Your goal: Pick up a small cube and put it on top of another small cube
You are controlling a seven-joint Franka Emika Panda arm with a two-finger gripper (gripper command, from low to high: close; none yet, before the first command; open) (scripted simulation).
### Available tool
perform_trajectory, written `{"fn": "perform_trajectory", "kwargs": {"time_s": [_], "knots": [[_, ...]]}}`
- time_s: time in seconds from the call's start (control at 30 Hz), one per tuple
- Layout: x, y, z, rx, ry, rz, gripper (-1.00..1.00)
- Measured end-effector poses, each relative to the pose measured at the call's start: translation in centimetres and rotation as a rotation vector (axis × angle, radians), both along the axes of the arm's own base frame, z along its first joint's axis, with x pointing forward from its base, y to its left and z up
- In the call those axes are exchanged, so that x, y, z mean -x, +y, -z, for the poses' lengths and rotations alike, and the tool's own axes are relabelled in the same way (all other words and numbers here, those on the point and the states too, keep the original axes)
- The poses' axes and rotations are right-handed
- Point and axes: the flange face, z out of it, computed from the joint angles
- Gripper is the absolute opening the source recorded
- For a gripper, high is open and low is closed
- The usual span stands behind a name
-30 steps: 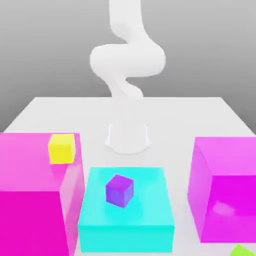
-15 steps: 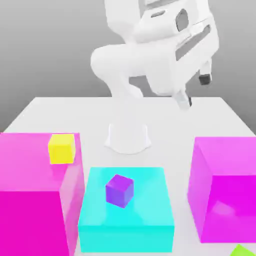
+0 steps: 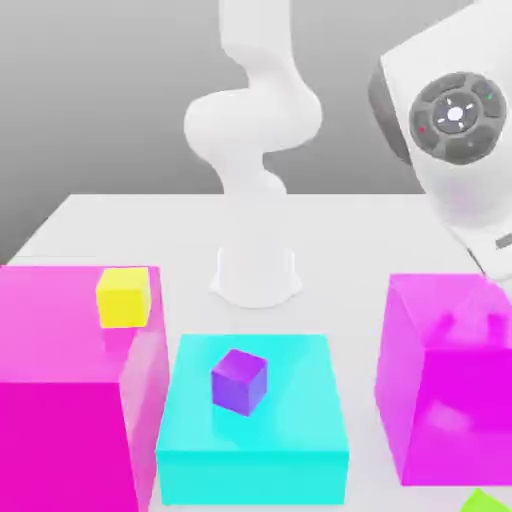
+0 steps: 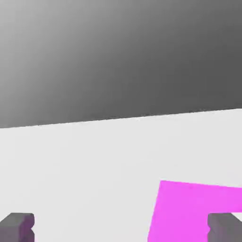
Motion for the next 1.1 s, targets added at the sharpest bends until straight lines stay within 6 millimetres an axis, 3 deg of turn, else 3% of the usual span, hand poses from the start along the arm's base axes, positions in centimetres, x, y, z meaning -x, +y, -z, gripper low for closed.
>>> {"fn": "perform_trajectory", "kwargs": {"time_s": [0.07,0.17,0.2,0.23,0.63,1.1], "knots": [[3.1,2.5,1.3,-0.057,0.055,-0.086,0.00],[11.5,7.1,3.5,-0.040,0.163,-0.264,0.00],[13.4,7.6,4.2,-0.012,0.192,-0.292,0.00],[14.1,7.5,4.8,0.027,0.207,-0.289,0.00],[16.4,5.1,9.4,0.589,0.182,-0.099,0.00],[18.1,2.5,13.1,1.104,0.025,0.243,0.00]]}}
